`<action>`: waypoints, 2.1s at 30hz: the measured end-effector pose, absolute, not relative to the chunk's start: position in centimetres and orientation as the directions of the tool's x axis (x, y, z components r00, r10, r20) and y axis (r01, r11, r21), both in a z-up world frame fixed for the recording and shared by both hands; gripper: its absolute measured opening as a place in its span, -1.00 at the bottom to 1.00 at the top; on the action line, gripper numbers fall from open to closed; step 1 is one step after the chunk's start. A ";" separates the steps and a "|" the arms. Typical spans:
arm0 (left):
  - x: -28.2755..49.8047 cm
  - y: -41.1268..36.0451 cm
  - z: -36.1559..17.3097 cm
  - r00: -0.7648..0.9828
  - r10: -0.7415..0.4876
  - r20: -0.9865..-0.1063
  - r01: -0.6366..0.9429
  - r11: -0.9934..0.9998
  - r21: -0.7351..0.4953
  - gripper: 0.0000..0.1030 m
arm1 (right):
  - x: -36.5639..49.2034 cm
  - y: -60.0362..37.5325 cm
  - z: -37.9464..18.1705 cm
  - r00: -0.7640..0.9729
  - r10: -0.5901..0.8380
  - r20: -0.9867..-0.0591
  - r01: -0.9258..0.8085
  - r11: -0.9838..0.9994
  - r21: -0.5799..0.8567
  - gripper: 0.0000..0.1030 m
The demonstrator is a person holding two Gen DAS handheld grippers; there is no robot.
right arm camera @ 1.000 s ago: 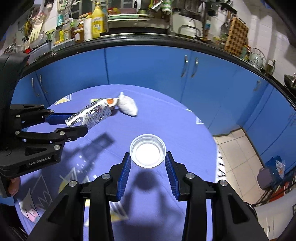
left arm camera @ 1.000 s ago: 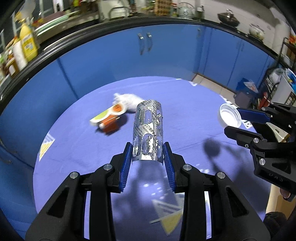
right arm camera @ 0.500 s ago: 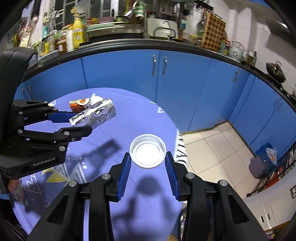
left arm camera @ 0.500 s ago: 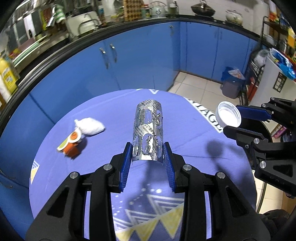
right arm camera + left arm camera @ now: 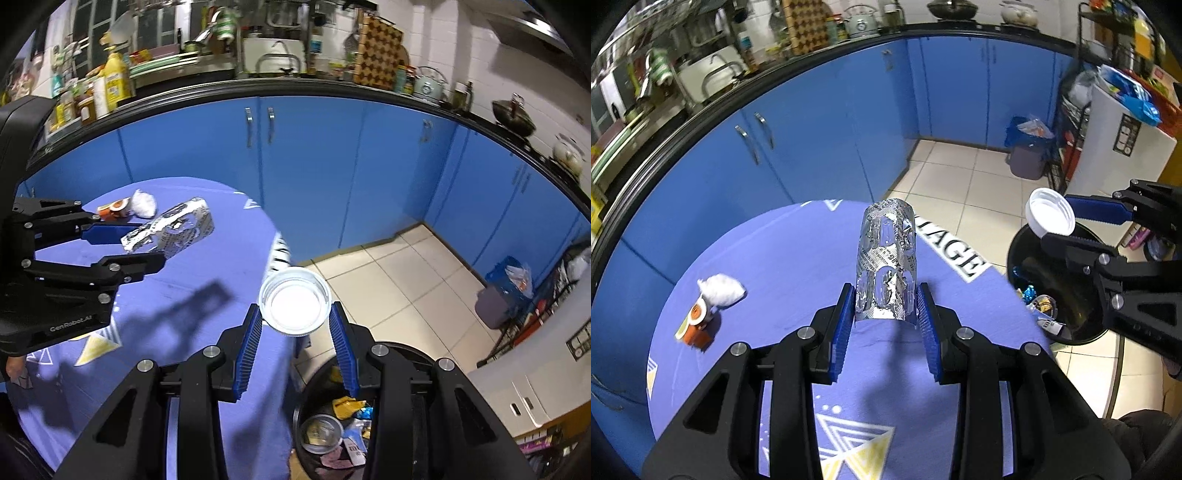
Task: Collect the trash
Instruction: 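Carry the blister pack with the left tool while the right carries the cup to the bin, then open the right tool over the bin to drop the white cup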
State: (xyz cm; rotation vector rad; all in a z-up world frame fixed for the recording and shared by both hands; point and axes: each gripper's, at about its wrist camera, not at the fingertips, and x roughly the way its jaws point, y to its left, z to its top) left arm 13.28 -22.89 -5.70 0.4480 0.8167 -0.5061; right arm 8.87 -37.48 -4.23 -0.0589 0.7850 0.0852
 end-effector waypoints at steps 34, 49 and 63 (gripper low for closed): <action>11.0 -32.9 -5.6 0.535 -0.293 -0.792 0.691 0.692 0.211 -0.31 | 4.0 -48.3 -3.8 0.742 -0.153 -0.653 0.135 0.988 -0.079 0.05; 9.9 -36.0 -5.8 0.516 -0.311 -0.798 0.730 0.647 0.220 -0.31 | 2.3 -50.7 -3.8 0.735 -0.275 -0.620 0.241 0.960 -0.140 0.56; 8.1 -40.3 -5.9 0.494 -0.332 -0.803 0.775 0.586 0.235 -0.31 | -0.5 -55.2 -3.9 0.722 -0.329 -0.609 0.341 0.935 -0.099 0.56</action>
